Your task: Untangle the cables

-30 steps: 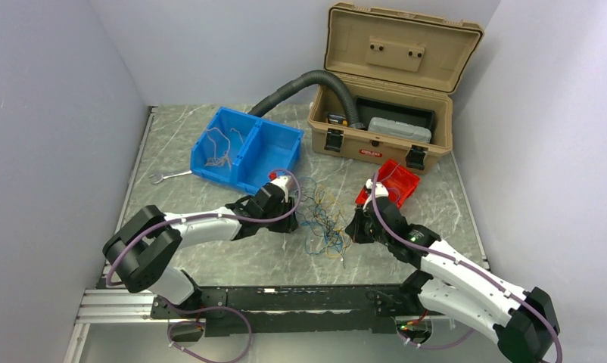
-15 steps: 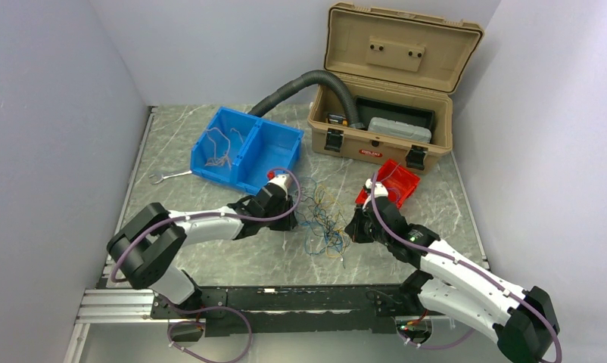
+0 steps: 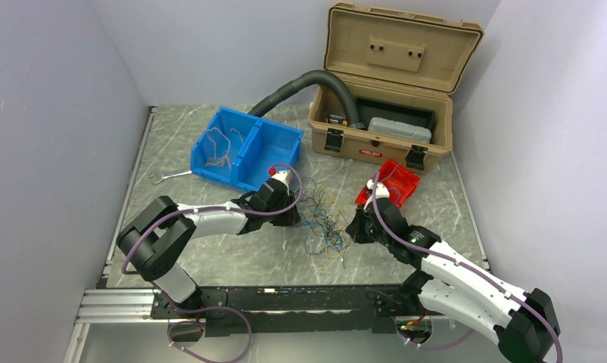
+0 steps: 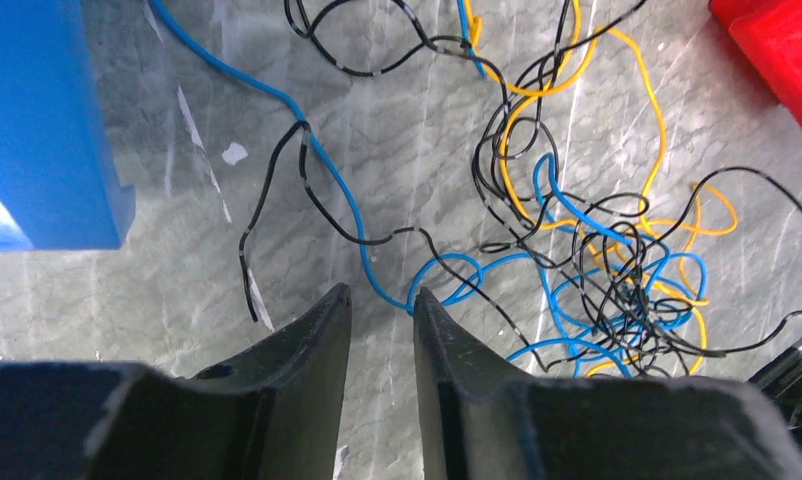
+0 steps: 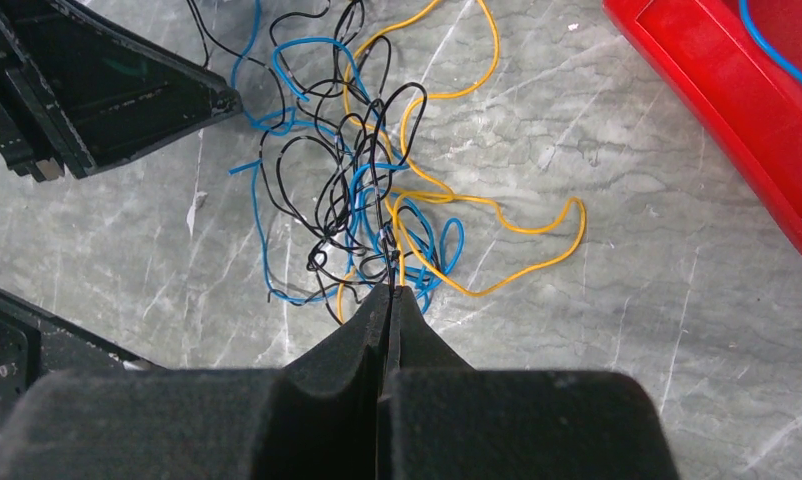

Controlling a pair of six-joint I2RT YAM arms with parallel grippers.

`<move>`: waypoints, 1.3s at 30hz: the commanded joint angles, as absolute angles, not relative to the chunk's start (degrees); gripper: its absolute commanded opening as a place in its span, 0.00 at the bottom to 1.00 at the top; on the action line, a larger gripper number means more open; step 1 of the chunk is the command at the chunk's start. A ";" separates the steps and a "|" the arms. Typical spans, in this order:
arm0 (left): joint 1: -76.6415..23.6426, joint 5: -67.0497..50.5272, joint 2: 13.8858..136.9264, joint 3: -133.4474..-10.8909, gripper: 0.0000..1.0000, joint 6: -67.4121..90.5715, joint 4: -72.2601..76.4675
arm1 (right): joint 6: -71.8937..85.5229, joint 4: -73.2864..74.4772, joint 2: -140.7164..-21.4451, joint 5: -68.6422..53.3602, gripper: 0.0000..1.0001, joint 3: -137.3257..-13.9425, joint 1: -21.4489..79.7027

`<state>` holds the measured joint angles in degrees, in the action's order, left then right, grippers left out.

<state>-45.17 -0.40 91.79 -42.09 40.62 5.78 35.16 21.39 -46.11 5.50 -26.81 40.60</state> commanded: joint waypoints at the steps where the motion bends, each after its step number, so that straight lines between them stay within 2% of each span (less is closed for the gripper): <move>1: -44.37 -2.23 93.84 -44.51 0.31 42.01 8.16 | 35.37 19.86 -45.69 6.15 0.00 -26.58 40.79; 4: -43.81 -3.37 94.96 -44.46 0.16 42.11 9.63 | 35.50 19.57 -45.51 6.11 0.00 -26.20 40.78; 6: -43.67 -3.51 96.00 -45.31 0.14 41.97 8.92 | 35.59 19.51 -45.44 6.09 0.00 -25.97 40.86; 7: -43.62 -3.56 96.45 -45.68 0.15 41.93 8.51 | 35.64 19.58 -45.39 6.08 0.00 -25.99 40.79; 11: -43.36 -5.07 97.94 -45.87 0.32 42.71 10.30 | 36.06 19.51 -45.14 6.15 0.00 -25.71 40.78; 12: -43.39 -5.47 98.40 -46.06 0.32 42.69 10.69 | 36.18 19.51 -44.96 6.17 0.00 -25.67 40.84; 13: -43.36 -5.67 98.67 -46.21 0.29 42.57 10.78 | 36.33 19.51 -44.84 6.23 0.00 -25.66 40.77; 14: -43.36 -5.71 98.92 -46.34 0.21 42.37 10.85 | 36.46 19.59 -44.76 6.31 0.00 -25.64 40.74; 16: -43.40 -5.40 98.70 -46.03 0.01 41.75 10.83 | 36.70 20.23 -44.42 6.87 0.00 -25.76 40.78; 19: -43.29 -4.28 96.37 -45.44 0.00 40.20 9.25 | 37.74 22.24 -44.08 10.17 0.00 -26.50 40.76; 24: -43.12 -2.63 87.53 -45.10 0.00 34.75 1.75 | 48.25 31.93 -44.05 26.26 0.00 -29.32 40.65; 28: -41.14 -2.09 78.37 -47.52 0.00 28.45 -11.59 | 64.63 46.42 -45.13 40.81 0.00 -32.75 40.61; 31: -30.55 -13.73 68.98 -44.49 0.00 29.28 -14.21 | 81.51 59.78 -46.46 49.31 0.00 -35.93 40.32; 34: -21.15 -18.27 57.39 -41.13 0.00 29.66 -16.55 | 78.82 57.32 -45.09 50.16 0.00 -35.96 40.26; 39: -15.76 -10.72 49.89 -48.82 0.00 23.29 -31.01 | 70.97 50.54 -42.98 47.50 0.00 -34.97 40.25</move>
